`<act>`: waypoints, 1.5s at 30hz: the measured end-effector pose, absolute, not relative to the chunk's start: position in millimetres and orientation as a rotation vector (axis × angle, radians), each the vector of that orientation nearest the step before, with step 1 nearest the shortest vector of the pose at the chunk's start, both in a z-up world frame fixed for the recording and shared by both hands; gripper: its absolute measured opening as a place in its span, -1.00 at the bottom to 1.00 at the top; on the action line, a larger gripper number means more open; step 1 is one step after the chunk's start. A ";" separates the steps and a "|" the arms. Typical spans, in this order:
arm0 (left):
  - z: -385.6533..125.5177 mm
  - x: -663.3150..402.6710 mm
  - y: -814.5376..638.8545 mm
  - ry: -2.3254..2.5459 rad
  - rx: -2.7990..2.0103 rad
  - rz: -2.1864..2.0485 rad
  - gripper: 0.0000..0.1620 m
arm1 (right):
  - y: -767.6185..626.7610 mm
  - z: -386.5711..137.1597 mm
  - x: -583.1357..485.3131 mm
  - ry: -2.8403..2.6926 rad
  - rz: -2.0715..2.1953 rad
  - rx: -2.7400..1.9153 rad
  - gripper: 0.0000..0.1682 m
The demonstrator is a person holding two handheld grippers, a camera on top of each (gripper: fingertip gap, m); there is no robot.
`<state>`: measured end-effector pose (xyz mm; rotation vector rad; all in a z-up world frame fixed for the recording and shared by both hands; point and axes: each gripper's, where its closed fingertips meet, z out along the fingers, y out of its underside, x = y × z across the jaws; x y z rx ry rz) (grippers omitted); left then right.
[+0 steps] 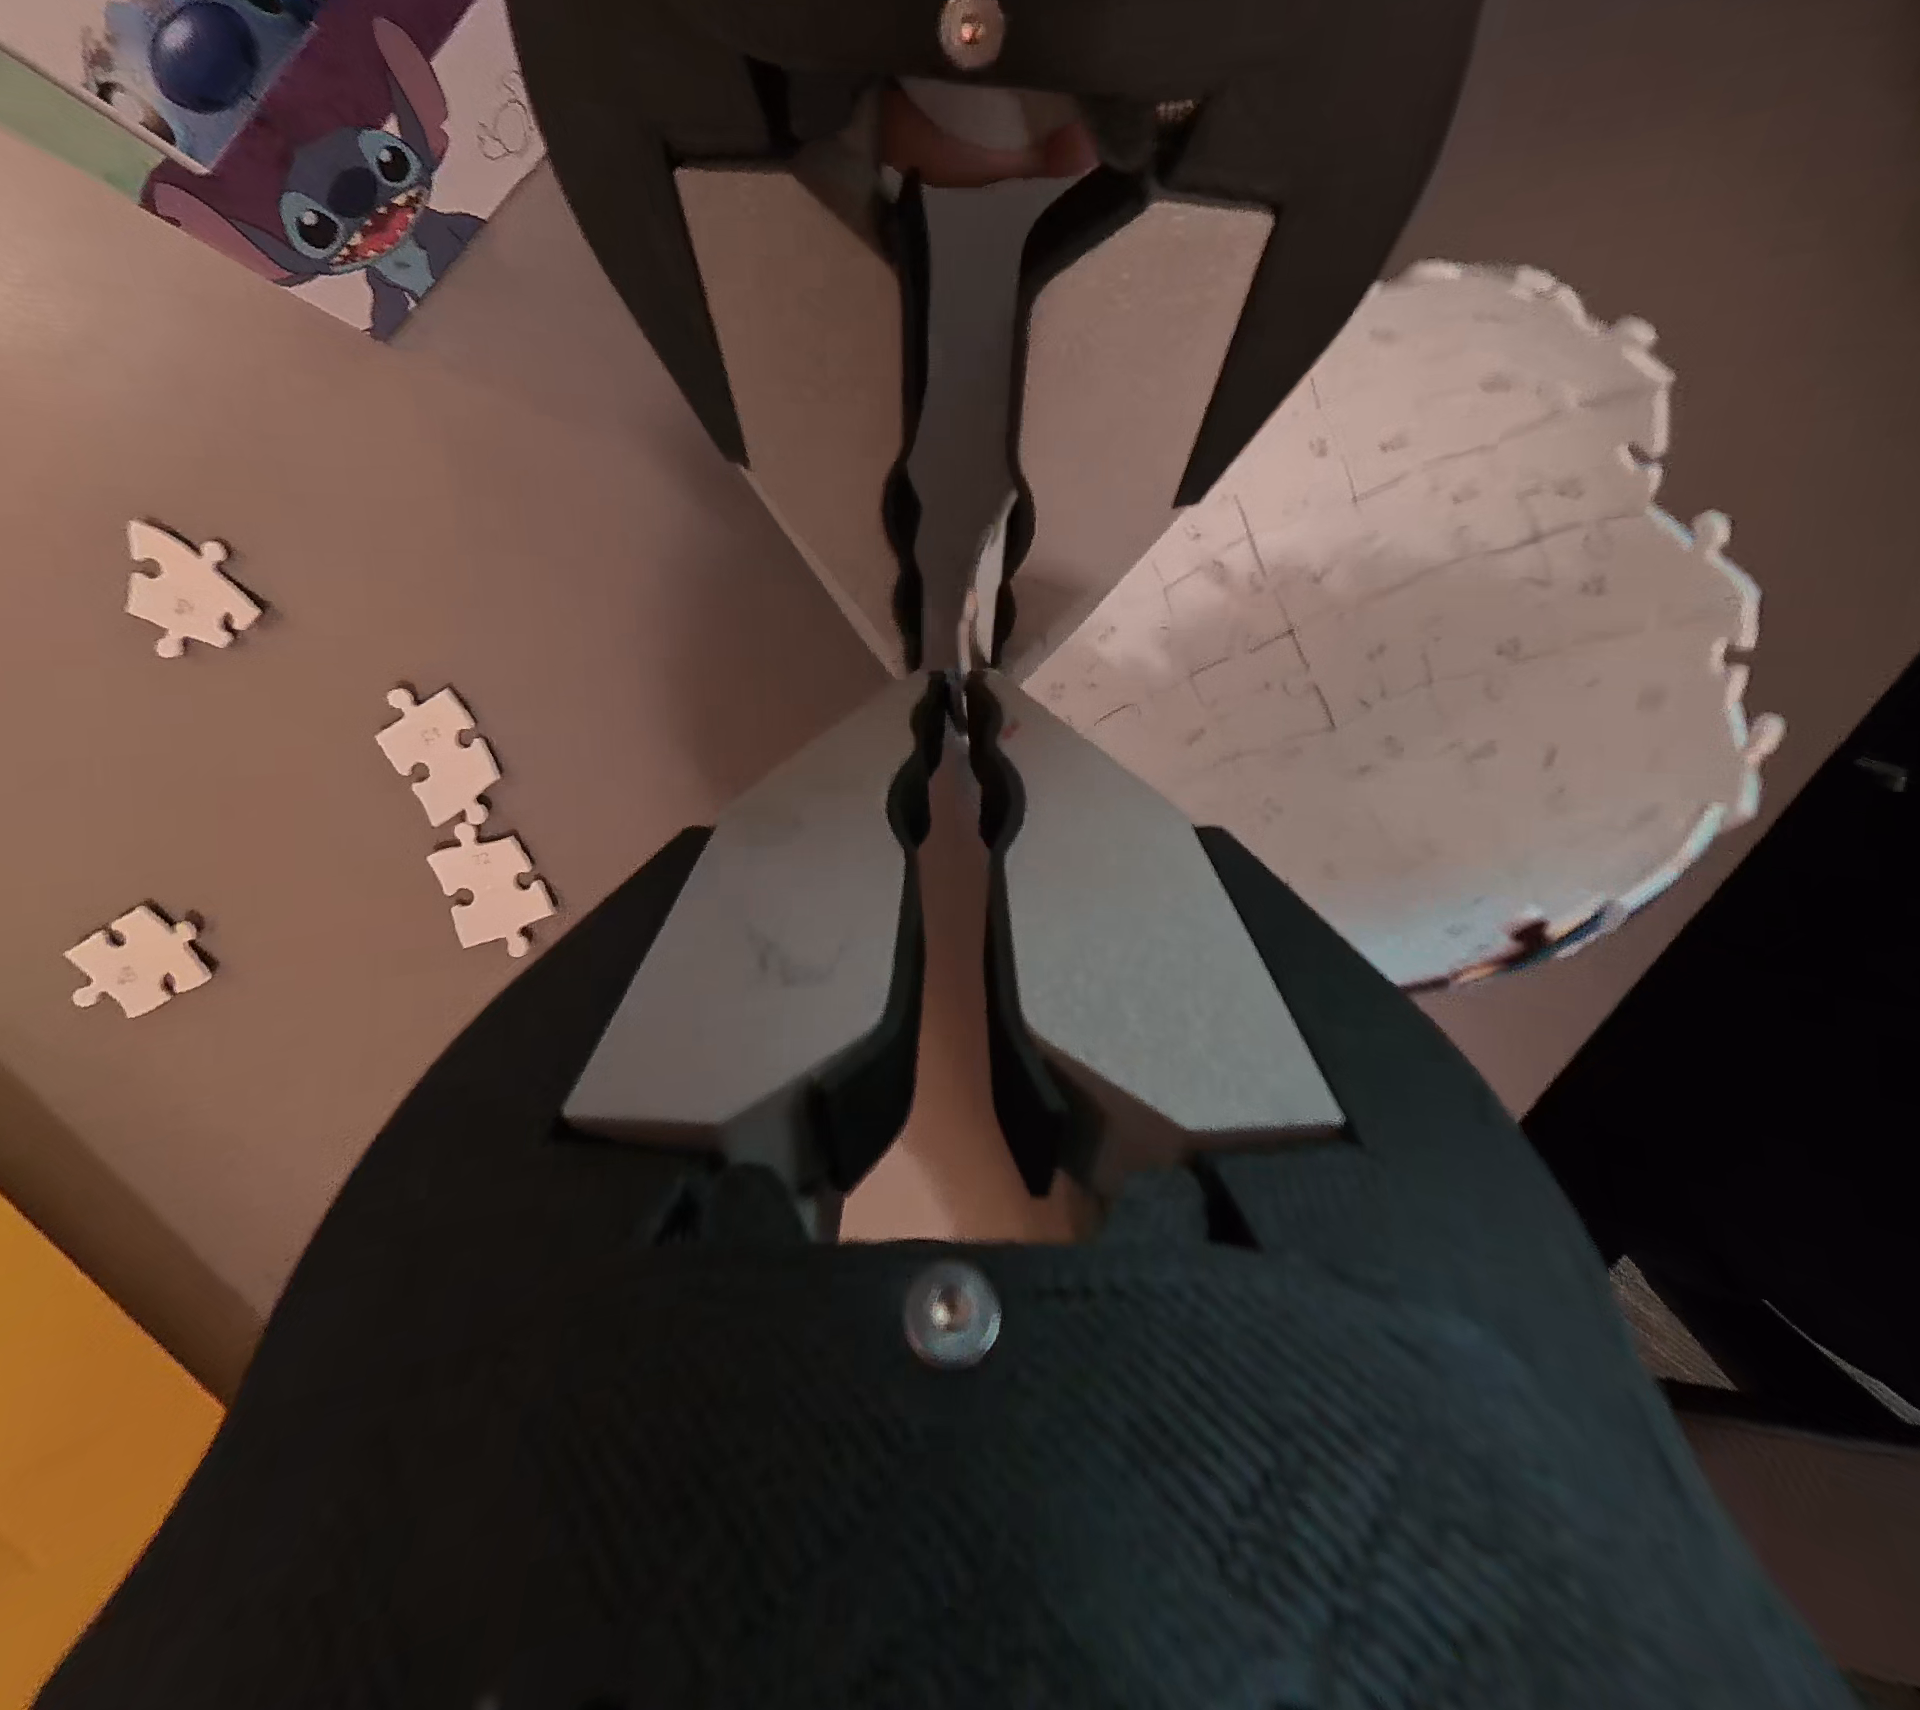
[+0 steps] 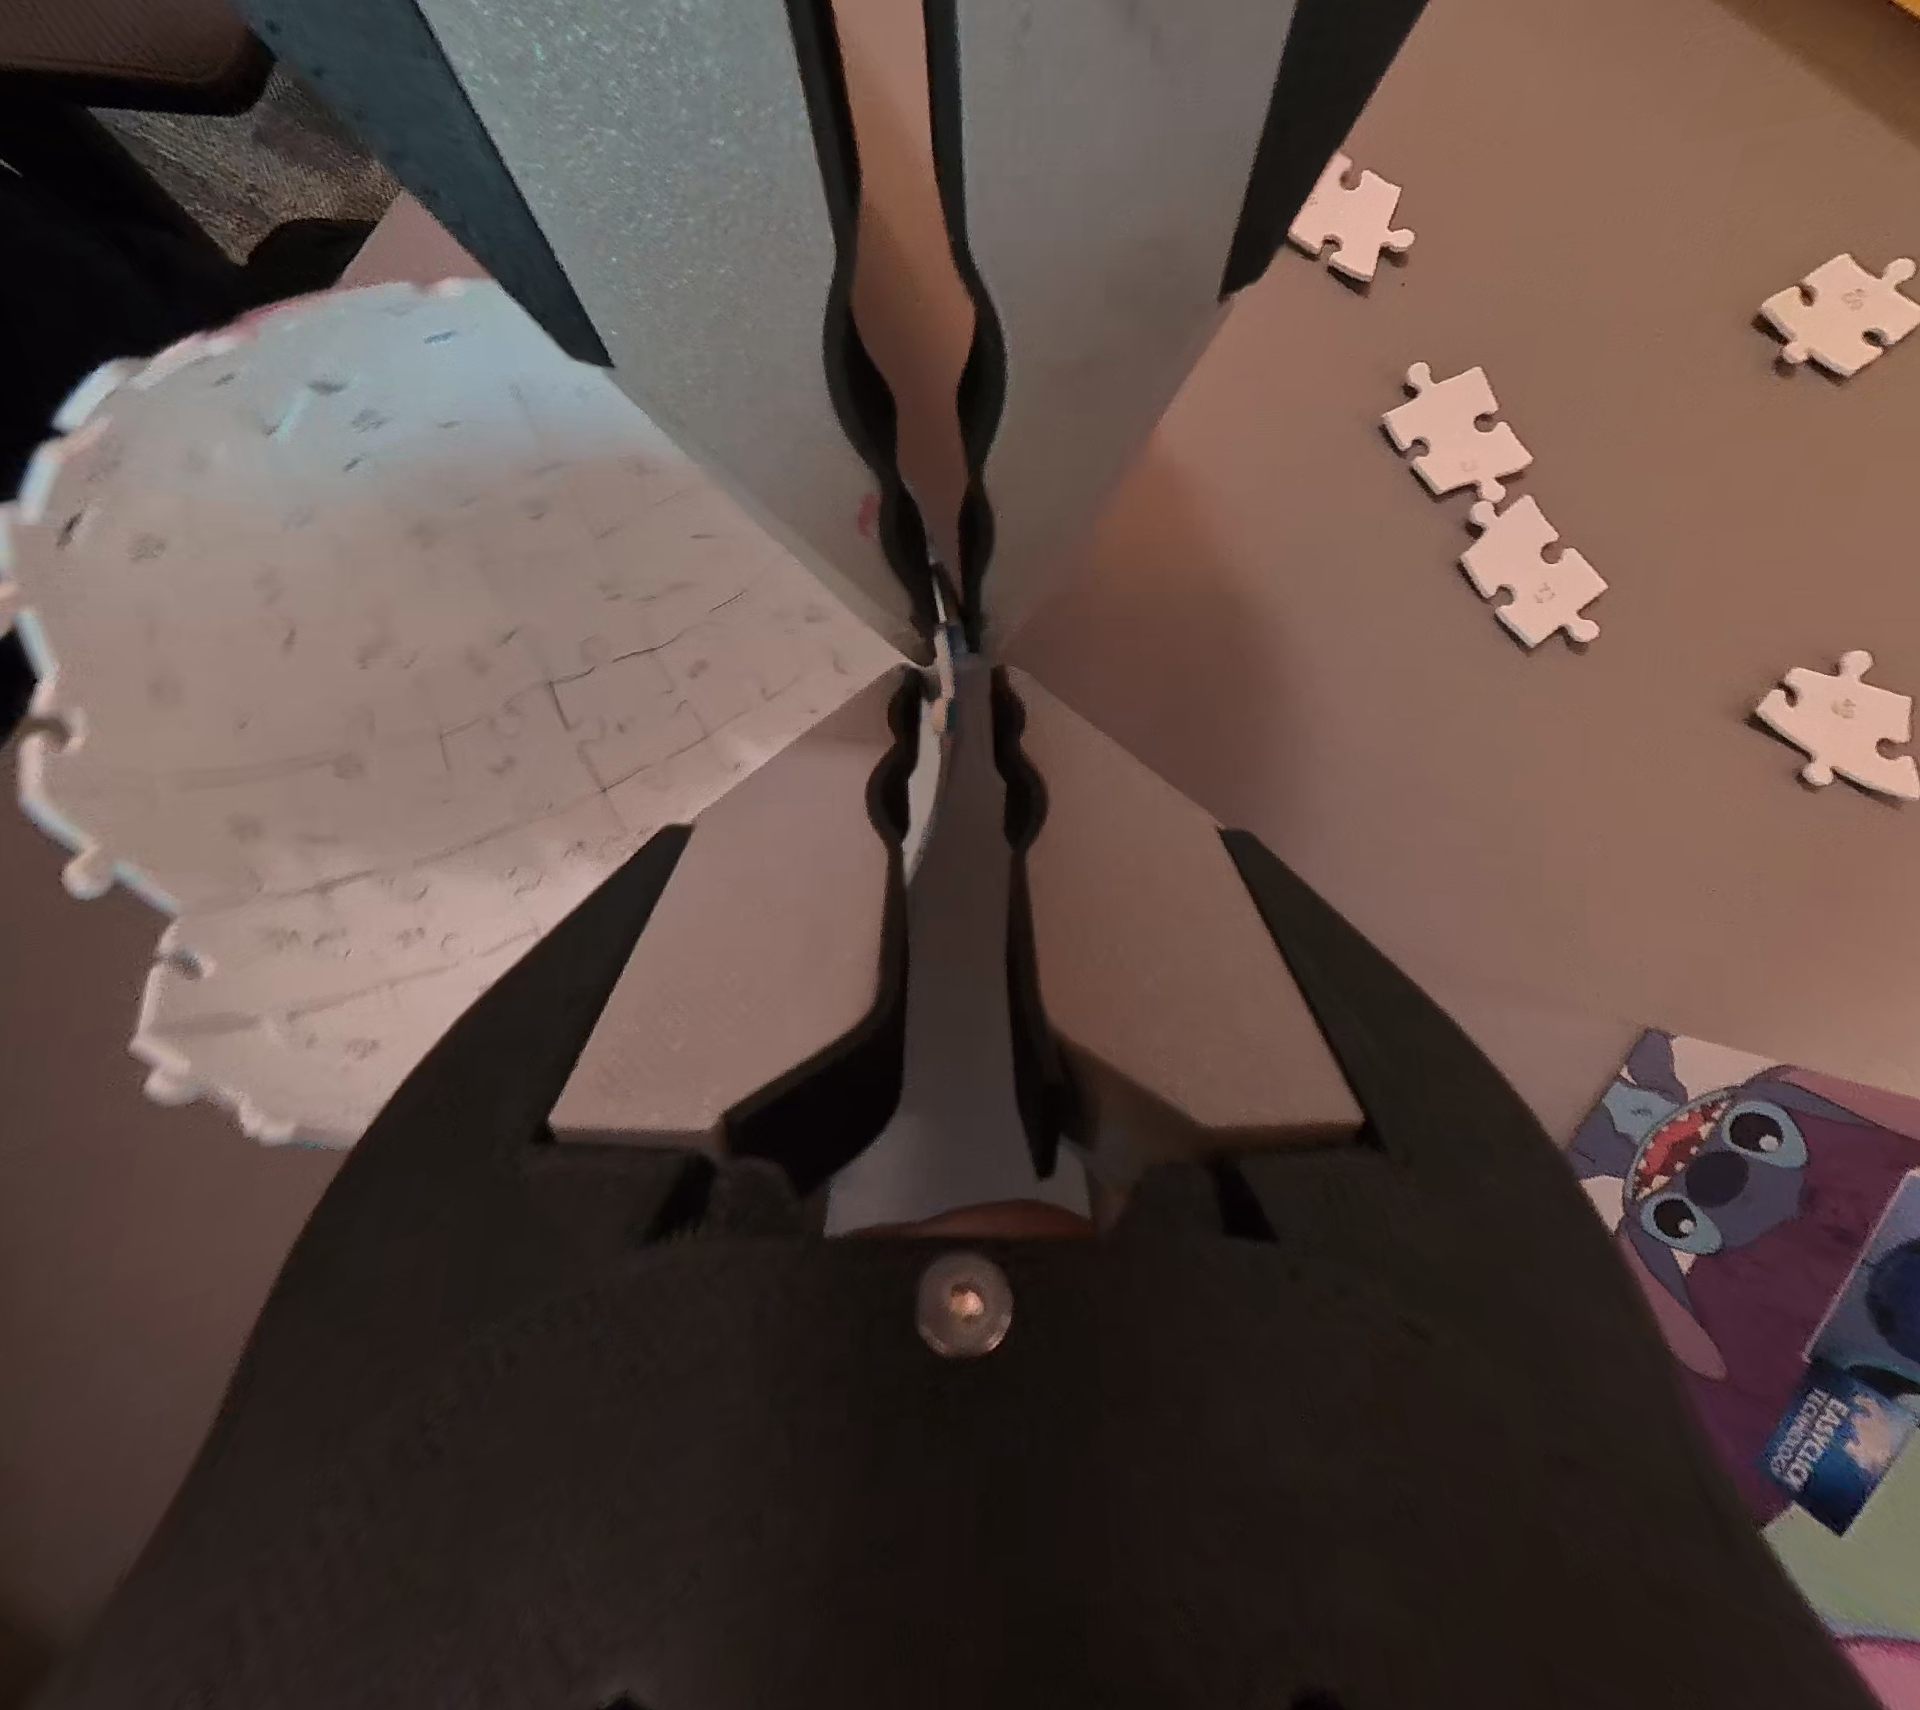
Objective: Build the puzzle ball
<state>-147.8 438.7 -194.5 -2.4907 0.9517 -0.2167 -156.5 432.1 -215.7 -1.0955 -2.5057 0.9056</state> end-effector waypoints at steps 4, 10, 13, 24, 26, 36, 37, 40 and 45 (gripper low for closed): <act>-194.0 -148.8 439.6 0.947 -2.474 -0.208 -0.99 | 430.0 -215.9 -155.8 -2.515 0.929 -1.067 -0.94; -193.8 -149.0 439.4 0.957 -2.467 -0.136 -0.99 | 429.9 -216.0 -156.2 -2.524 0.913 -1.051 -0.95; -192.5 -147.3 438.3 0.966 -2.456 -0.115 -0.99 | 429.9 -215.1 -155.4 -2.525 0.927 -1.060 -0.98; -190.3 -152.8 440.2 0.949 -2.455 -0.054 -0.98 | 432.8 -213.1 -160.9 -2.474 0.890 -1.067 -0.99; -189.2 -154.2 440.8 0.941 -2.455 -0.046 -0.98 | 433.5 -211.6 -163.3 -2.461 0.875 -1.048 -0.97; -190.8 -152.8 439.9 0.910 -2.456 -0.079 -0.98 | 434.8 -215.7 -165.0 -2.504 0.863 -1.032 -0.85; -191.0 -153.0 439.7 0.903 -2.458 -0.086 -0.98 | 434.0 -216.1 -164.9 -2.511 0.870 -1.036 -0.85; -191.5 -152.0 439.6 0.897 -2.458 -0.103 -0.98 | 431.4 -218.1 -164.5 -2.532 0.885 -1.029 -0.86; -191.7 -152.9 439.0 0.897 -2.454 -0.103 -0.98 | 428.0 -218.8 -162.4 -2.565 0.916 -1.016 -0.96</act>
